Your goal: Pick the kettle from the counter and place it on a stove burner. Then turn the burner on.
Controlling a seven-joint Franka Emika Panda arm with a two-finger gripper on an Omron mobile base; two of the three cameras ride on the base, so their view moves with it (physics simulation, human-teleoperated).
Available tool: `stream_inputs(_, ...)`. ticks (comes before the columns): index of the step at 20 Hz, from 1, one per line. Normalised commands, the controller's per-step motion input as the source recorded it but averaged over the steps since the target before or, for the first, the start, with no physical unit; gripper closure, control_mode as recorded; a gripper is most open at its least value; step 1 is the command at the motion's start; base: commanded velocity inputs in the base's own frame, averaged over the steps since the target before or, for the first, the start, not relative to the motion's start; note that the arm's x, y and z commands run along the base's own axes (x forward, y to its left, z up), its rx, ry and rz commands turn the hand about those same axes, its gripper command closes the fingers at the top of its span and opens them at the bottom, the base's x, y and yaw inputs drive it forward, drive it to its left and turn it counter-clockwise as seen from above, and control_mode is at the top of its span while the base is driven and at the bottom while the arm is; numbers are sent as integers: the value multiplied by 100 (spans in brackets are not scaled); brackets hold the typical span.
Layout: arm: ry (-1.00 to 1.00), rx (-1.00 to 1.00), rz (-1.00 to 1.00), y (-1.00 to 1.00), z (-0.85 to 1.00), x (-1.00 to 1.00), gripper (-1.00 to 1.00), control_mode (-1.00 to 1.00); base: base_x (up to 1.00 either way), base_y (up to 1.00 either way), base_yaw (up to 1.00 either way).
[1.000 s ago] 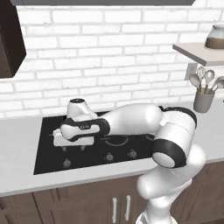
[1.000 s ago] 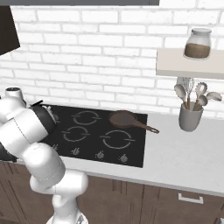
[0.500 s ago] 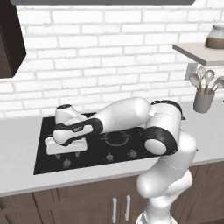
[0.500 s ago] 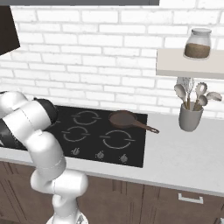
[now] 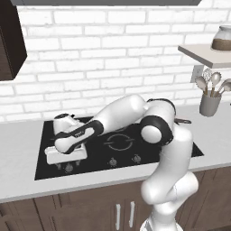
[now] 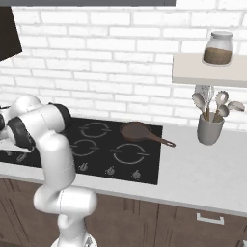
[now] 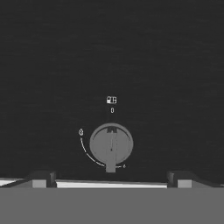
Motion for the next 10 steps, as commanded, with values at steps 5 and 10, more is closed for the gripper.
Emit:
stream_inputs(5, 0, 0, 0, 0, -27, 3, -100, -100, 0, 0, 0)
stream_inputs(10, 0, 0, 0, 0, -19, 7, -100, -100, 0, 0, 0)
